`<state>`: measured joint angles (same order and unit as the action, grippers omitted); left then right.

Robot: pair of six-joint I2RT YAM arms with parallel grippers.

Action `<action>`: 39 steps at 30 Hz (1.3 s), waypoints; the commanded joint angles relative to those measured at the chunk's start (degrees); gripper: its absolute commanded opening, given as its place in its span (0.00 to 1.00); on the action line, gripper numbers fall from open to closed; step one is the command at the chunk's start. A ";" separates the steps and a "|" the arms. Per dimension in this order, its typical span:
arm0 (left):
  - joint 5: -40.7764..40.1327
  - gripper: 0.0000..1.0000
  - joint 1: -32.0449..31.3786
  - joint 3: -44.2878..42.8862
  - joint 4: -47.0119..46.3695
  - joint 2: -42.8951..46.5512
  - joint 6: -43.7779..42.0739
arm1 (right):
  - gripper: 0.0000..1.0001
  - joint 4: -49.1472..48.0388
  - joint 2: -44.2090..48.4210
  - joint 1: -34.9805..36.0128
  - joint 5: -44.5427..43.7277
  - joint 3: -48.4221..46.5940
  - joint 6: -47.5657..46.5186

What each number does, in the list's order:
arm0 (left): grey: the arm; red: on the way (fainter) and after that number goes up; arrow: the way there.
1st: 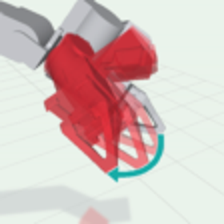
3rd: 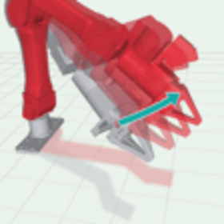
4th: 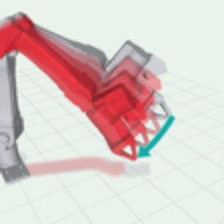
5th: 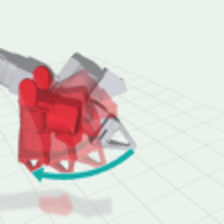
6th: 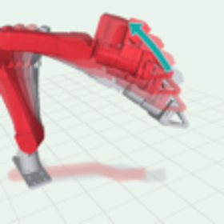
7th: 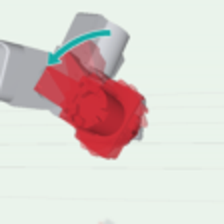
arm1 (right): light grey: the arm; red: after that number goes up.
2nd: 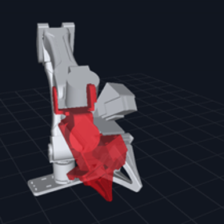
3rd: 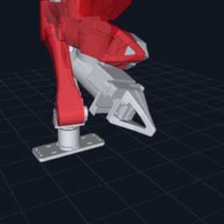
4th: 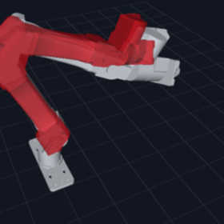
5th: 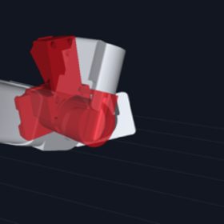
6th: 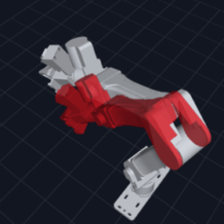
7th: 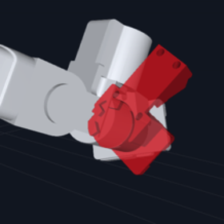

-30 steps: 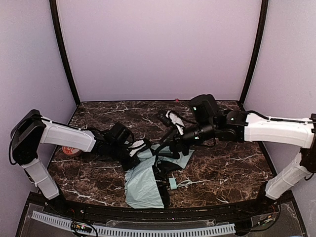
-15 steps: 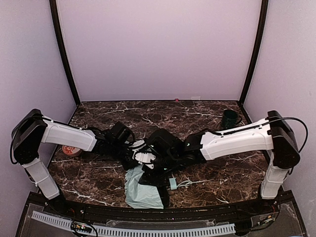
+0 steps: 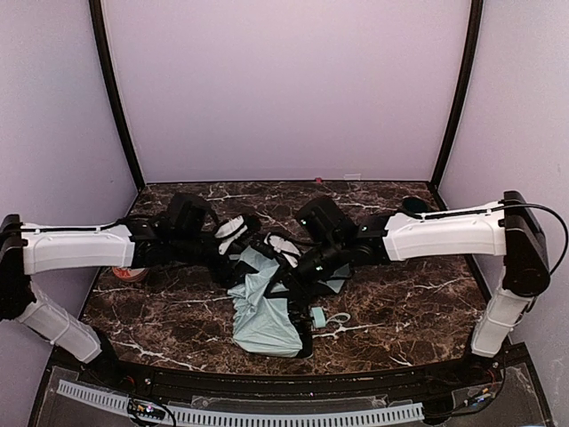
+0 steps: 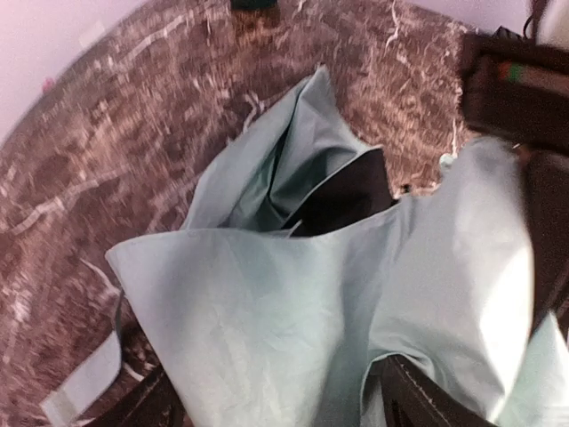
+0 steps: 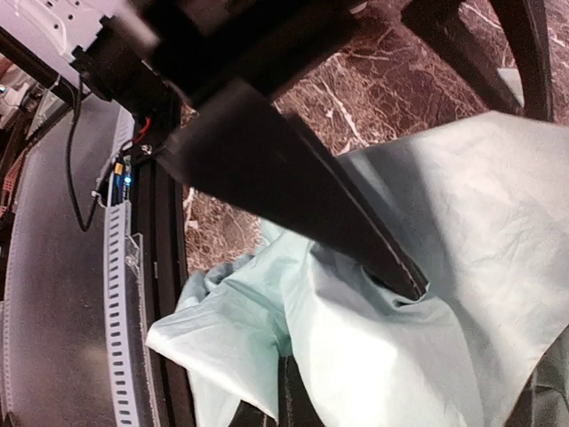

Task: Put away the umbrella

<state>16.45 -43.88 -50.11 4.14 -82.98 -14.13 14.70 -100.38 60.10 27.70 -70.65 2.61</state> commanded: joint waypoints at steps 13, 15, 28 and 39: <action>19.66 0.84 -1.47 12.44 -6.50 23.77 -7.78 | 0.03 -6.83 4.25 -1.48 3.11 0.23 8.12; 18.60 0.83 -1.54 12.03 -6.57 21.02 -7.73 | 0.04 -7.00 3.91 -1.49 3.44 -0.44 8.51; 18.00 0.40 -1.74 11.53 -9.49 10.69 -10.06 | 0.39 -1.87 8.21 -5.67 -0.86 -3.28 10.68; 23.74 0.00 -2.31 13.21 -9.72 14.14 -12.34 | 0.59 14.68 -3.12 -28.38 -14.18 -4.12 4.66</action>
<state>37.58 -45.78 -37.04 -5.76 -70.72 -24.45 18.76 -94.76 34.83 15.31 -72.62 13.37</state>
